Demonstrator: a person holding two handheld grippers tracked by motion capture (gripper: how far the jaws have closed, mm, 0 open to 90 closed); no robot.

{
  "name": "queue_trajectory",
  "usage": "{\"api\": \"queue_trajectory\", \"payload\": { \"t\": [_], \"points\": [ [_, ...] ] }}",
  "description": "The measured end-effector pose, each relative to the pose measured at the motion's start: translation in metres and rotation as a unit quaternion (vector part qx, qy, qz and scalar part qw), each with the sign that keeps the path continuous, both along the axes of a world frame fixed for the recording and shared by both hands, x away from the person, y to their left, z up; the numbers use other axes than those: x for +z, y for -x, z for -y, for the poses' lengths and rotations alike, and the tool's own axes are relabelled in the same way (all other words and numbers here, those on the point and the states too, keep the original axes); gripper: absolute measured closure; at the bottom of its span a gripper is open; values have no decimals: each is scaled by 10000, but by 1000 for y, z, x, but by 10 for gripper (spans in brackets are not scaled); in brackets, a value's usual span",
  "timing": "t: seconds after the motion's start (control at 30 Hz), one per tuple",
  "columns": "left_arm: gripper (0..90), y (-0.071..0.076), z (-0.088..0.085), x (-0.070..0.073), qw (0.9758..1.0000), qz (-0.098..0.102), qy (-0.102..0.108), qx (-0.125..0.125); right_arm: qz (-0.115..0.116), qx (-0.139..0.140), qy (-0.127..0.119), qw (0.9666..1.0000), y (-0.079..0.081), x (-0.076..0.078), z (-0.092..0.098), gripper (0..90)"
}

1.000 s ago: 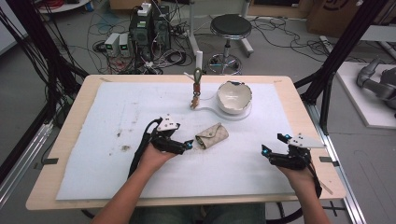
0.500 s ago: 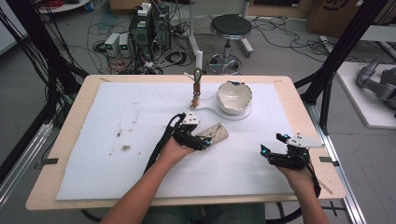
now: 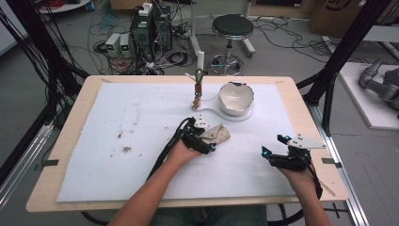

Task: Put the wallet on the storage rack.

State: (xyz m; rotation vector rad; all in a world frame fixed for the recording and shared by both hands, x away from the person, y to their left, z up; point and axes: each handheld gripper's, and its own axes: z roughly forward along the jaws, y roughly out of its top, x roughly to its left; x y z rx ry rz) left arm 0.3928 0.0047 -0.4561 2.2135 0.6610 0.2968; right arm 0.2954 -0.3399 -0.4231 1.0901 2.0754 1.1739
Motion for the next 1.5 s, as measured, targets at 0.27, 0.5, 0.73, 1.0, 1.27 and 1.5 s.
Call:
{"api": "queue_trajectory", "payload": {
  "t": [0.27,0.5,0.73,1.0,1.27,1.5],
  "points": [
    [171,1,1,0,9999,45,-93,-97,-9,18,18,10000,-1,-1,-2,203],
    [264,4,1,0,9999,18,13,-142,-14,14,21,10000,-1,-1,-3,203],
    [322,6,1,1,9999,30,-2,-155,-32,21,15,10000,-1,-1,-2,204],
    [366,8,0,6,9997,67,-110,-200,-52,39,12,10000,-3,-2,-3,204],
    [369,12,-7,21,9996,167,123,-175,-71,64,-11,10000,-4,-2,-4,204],
    [369,12,-18,45,9990,293,306,-119,-52,99,16,9999,-4,-2,-6,204]
  ]
}}
